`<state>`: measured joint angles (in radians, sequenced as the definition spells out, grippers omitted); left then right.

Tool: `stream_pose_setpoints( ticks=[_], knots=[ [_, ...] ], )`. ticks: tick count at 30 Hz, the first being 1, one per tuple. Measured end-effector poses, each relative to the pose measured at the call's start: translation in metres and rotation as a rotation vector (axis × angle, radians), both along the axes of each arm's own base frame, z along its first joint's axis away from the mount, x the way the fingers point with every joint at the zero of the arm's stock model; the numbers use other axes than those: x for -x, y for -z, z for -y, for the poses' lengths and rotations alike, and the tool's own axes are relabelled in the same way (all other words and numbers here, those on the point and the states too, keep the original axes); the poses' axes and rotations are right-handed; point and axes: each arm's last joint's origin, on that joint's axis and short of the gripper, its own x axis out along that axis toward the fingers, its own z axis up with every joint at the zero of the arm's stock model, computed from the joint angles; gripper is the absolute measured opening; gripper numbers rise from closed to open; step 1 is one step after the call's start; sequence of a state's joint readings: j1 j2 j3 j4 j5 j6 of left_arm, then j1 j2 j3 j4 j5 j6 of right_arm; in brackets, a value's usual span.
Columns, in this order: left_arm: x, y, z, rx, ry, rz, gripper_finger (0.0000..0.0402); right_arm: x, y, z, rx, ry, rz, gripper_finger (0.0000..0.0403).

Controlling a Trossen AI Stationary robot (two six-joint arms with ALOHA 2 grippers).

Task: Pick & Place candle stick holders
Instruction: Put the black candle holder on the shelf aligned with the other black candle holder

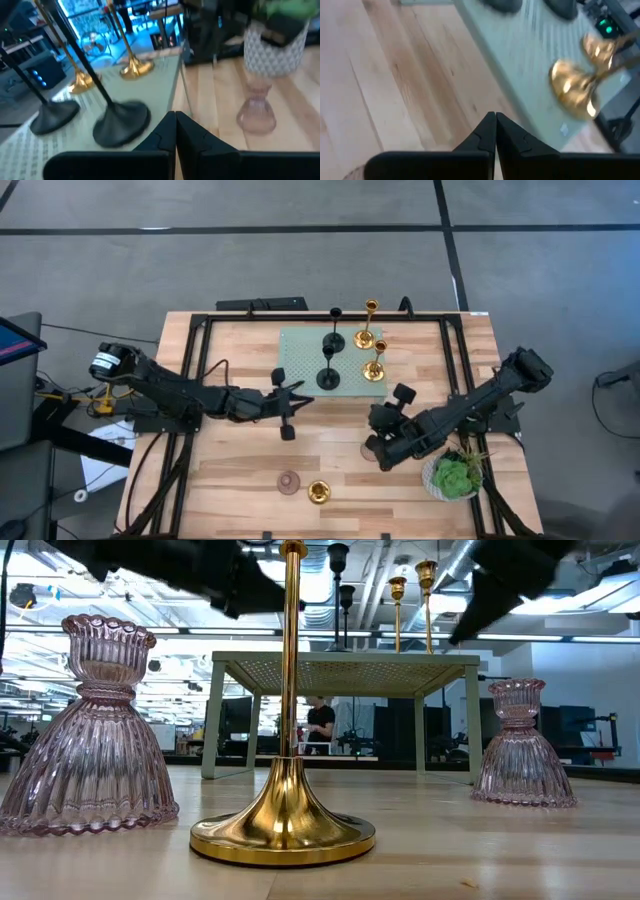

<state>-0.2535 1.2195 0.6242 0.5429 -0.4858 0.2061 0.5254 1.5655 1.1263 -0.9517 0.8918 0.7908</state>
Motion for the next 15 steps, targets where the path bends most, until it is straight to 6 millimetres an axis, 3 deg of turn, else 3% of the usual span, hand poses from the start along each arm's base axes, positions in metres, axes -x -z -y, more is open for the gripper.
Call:
stream_pose_setpoints(
  ticks=[6,15],
  knots=[
    [-0.006,-0.012,-0.004,-0.053,-0.057,-0.017,0.0003,0.014,0.018,-0.005,0.019,0.056,0.073,0.0000],
    [-0.015,-0.018,-0.020,-0.061,-0.111,-0.057,0.0003,0.018,0.017,-0.008,0.133,0.055,0.165,0.0000]
  ],
)
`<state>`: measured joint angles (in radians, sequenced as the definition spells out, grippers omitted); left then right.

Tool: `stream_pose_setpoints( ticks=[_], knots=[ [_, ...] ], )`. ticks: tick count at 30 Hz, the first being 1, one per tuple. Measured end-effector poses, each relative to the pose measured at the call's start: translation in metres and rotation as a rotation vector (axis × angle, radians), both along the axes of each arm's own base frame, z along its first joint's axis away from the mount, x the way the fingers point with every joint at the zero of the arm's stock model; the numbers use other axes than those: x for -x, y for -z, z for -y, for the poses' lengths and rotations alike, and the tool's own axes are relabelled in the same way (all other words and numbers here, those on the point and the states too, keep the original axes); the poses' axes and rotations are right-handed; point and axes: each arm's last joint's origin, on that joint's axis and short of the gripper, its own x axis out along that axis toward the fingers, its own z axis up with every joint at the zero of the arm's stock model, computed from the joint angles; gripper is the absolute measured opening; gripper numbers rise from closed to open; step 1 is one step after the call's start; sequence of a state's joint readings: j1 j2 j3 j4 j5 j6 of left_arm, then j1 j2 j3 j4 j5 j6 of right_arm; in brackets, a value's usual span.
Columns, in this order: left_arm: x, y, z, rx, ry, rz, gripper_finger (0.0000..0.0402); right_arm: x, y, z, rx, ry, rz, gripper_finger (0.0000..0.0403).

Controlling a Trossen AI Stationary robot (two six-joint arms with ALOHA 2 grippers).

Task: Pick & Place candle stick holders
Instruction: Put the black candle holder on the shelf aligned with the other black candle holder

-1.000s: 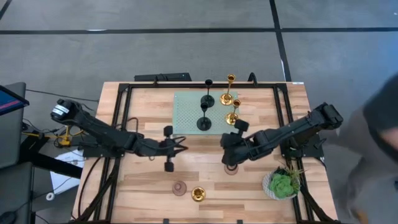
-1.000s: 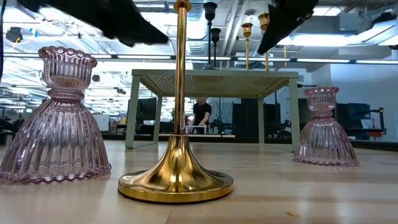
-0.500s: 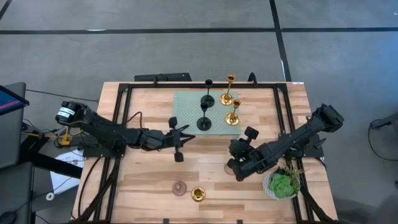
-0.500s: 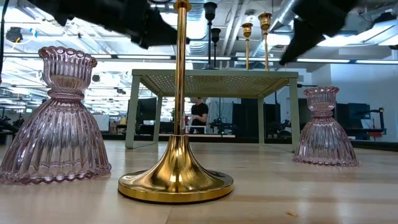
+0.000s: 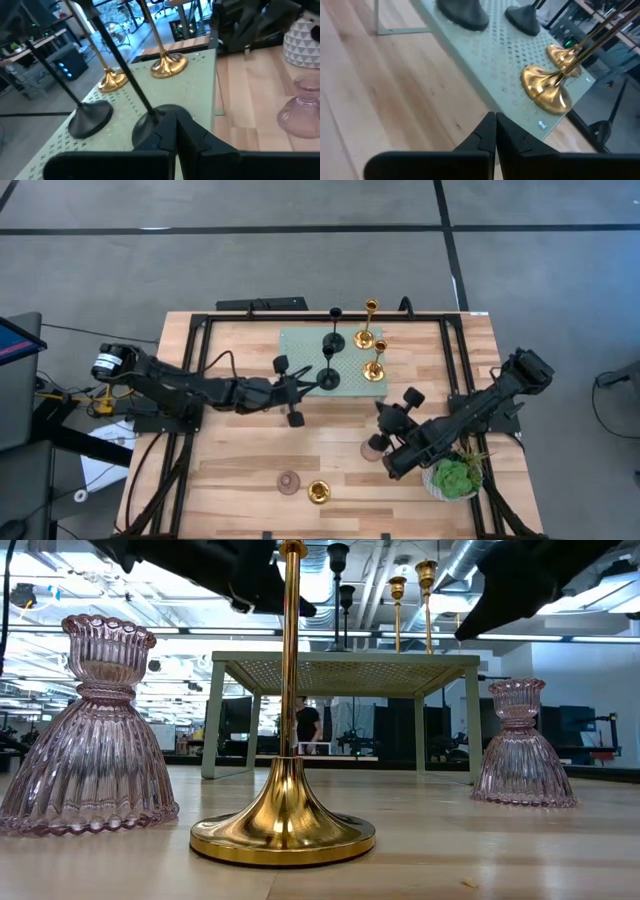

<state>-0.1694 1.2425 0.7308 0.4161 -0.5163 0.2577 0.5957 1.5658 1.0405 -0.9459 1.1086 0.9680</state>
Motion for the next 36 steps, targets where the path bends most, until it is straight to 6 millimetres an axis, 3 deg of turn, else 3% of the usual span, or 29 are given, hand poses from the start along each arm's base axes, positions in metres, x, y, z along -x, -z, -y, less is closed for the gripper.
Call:
stream_pose_setpoints(
  ticks=[8,15,36],
  knots=[
    [-0.014,0.008,-0.006,0.003,0.003,-0.070,0.0003,-0.001,-0.001,0.002,0.033,0.008,0.012,0.0000],
    [-0.035,0.000,-0.006,-0.011,-0.003,-0.167,0.0003,-0.002,-0.001,0.004,0.034,0.016,0.010,0.0000],
    [-0.051,0.008,-0.038,0.036,-0.025,-0.130,0.0003,-0.001,-0.001,0.004,0.034,0.014,-0.003,0.0000]
  ],
)
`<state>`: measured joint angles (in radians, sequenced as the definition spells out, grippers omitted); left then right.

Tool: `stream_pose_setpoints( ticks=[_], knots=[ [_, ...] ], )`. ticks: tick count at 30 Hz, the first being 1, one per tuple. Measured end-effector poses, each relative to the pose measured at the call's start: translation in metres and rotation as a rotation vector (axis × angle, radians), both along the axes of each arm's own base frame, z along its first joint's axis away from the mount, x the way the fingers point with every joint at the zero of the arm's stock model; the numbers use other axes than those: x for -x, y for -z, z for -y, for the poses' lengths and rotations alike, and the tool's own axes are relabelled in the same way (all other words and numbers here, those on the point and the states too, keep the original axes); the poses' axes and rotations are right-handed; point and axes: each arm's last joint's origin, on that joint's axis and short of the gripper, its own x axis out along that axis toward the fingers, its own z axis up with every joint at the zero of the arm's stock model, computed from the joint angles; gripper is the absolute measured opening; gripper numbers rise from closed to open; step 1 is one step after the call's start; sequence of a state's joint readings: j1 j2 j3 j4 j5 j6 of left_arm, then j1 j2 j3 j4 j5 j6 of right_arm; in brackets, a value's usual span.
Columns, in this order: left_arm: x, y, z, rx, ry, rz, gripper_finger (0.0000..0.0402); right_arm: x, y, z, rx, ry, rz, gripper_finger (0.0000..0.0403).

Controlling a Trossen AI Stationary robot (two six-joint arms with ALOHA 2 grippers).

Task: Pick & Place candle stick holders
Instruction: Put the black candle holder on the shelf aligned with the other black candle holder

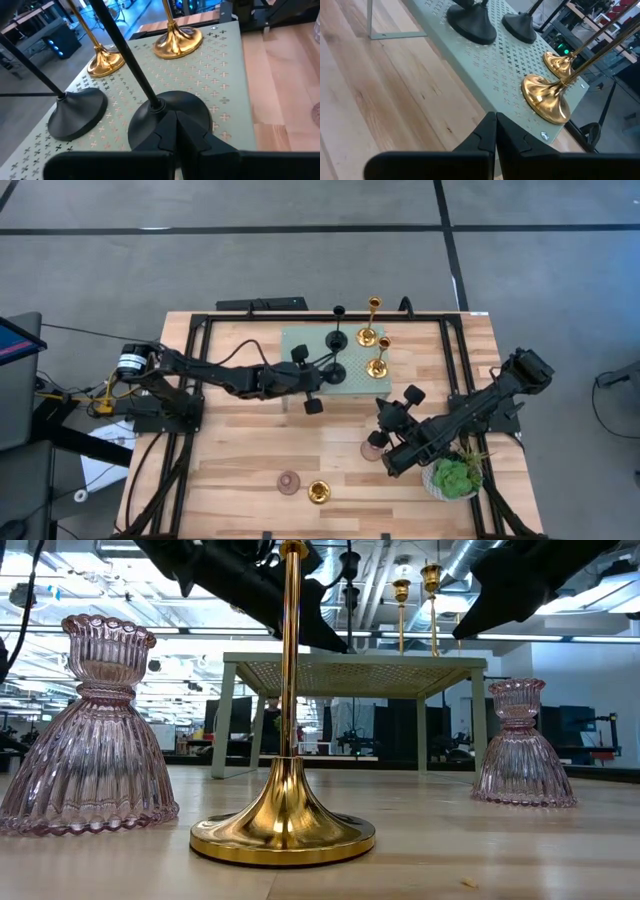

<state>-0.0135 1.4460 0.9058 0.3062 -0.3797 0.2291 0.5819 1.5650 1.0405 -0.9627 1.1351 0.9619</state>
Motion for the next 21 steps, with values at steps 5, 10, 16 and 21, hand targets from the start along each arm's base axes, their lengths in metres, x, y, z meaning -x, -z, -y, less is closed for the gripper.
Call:
stream_pose_setpoints(
  ticks=[5,10,16,21],
  knots=[
    [0.000,0.000,-0.003,0.001,0.001,0.011,0.0003,0.000,0.000,0.000,0.000,0.000,0.001,0.0000],
    [-0.001,-0.001,-0.003,0.000,0.001,0.025,0.0003,0.000,0.000,0.000,-0.001,0.000,0.001,0.0000],
    [-0.002,-0.002,-0.003,-0.023,0.003,0.041,0.0003,0.000,0.000,0.000,-0.003,0.000,0.004,0.0000],
    [-0.002,-0.003,-0.012,-0.020,-0.011,0.053,0.0003,-0.001,0.000,0.000,-0.003,0.001,0.006,0.0000]
  ],
)
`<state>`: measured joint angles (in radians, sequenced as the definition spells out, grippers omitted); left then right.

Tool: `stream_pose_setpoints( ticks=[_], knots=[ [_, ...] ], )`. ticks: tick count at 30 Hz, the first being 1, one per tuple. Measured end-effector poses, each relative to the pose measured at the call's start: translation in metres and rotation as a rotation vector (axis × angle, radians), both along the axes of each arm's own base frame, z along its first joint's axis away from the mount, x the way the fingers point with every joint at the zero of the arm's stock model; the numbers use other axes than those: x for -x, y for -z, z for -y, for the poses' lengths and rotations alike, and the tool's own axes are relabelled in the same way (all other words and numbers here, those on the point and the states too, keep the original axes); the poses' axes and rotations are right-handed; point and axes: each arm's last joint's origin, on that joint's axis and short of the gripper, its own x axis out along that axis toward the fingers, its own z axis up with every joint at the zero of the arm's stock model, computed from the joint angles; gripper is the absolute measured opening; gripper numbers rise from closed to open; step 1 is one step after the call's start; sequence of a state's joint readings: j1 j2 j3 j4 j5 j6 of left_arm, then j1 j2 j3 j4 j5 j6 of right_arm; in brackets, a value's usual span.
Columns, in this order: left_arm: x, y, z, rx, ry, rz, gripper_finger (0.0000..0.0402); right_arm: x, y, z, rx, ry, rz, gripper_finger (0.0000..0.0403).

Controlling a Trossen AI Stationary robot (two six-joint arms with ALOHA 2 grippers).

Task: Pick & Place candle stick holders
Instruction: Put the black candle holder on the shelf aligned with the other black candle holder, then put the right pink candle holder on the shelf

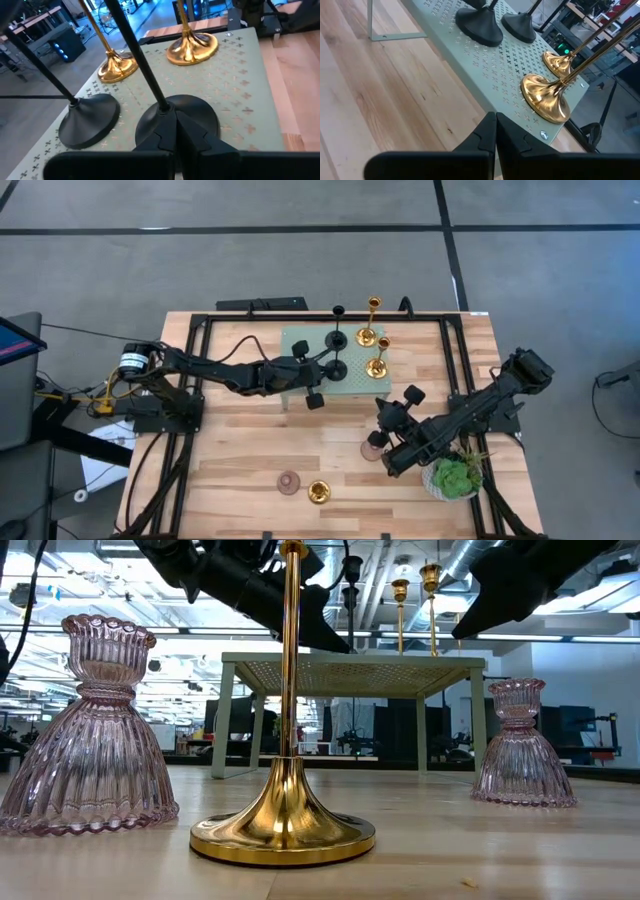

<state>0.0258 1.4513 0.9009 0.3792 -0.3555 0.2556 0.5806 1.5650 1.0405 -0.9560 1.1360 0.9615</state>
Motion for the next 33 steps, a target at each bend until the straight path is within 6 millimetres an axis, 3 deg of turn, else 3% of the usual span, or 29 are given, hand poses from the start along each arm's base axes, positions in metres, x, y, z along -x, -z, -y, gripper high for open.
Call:
stream_pose_setpoints(
  ticks=[33],
  knots=[
    [0.000,-0.006,-0.013,0.012,0.045,0.061,0.0003,-0.001,0.000,0.000,0.002,0.001,0.016,0.0000]
  ],
)
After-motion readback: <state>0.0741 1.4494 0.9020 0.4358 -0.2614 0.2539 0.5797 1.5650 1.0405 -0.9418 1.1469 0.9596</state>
